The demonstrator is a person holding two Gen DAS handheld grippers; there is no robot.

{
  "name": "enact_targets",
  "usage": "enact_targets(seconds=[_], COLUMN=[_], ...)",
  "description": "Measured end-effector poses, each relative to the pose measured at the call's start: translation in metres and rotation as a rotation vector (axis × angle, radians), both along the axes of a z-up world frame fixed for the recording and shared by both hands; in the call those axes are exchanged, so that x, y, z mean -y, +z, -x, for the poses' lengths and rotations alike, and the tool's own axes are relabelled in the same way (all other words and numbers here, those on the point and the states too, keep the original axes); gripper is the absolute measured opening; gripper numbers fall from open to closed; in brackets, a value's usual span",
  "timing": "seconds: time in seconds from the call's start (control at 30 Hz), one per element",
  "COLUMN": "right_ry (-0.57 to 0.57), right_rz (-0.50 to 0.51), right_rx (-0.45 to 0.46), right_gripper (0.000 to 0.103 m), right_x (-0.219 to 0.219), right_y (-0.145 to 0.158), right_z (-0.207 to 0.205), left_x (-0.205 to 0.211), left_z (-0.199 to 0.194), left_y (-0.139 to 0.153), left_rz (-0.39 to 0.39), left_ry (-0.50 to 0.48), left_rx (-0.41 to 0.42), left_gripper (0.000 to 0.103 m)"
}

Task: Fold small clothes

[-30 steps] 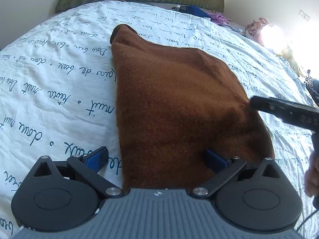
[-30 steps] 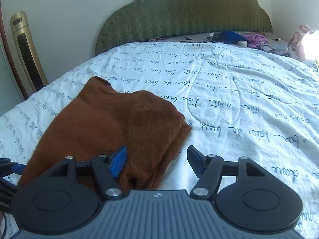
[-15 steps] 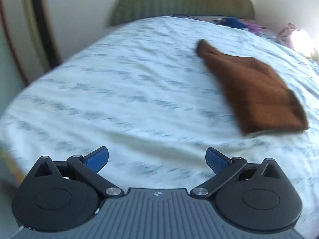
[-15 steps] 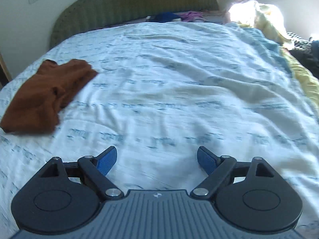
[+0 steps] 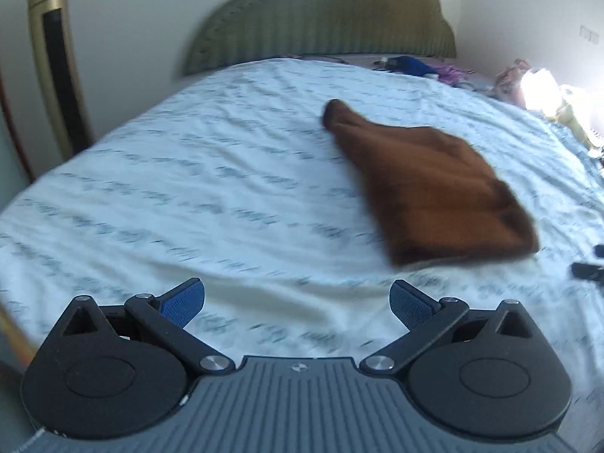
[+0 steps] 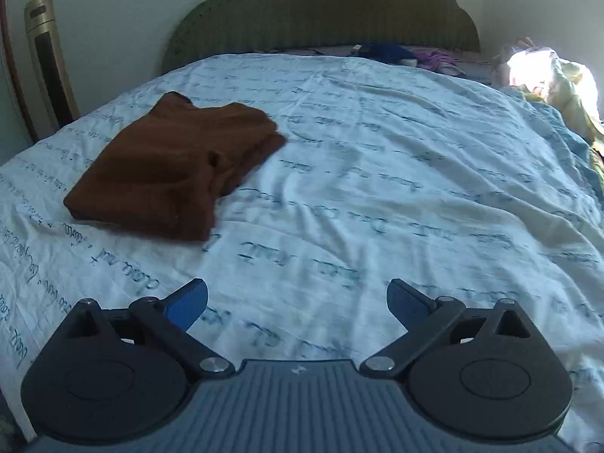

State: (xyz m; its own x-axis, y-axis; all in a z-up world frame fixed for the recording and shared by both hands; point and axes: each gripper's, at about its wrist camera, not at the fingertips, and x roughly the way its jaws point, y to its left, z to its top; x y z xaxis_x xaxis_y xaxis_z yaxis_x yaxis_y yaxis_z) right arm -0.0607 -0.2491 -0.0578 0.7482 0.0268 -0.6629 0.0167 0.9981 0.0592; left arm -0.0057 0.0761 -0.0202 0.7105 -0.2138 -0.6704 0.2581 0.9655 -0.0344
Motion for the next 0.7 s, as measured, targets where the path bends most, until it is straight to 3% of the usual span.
enact_targets(seconds=[0.17,0.3,0.7], right_ry=[0.035,0.013,0.001], right_rz=[-0.011,-0.026,0.040], right_rx=[-0.008,0.002,-0.007], right_gripper=[0.102,0.103,0.103], right_x=[-0.037,-0.035,-0.049], right_y=[-0.022,-0.032,-0.039], right_z=[-0.041,-0.050,-0.066], left_x=[0.067,0.079,0.082], left_z=[-0.032,-0.036,-0.034], left_y=[-0.046,-0.069,-0.074], left_rz=[-0.045,-0.088,-0.070], left_ry=[0.017,0.044,0.064], left_rx=[-0.075,-0.084,-0.018], left_gripper=[0.103,0.103,0.103])
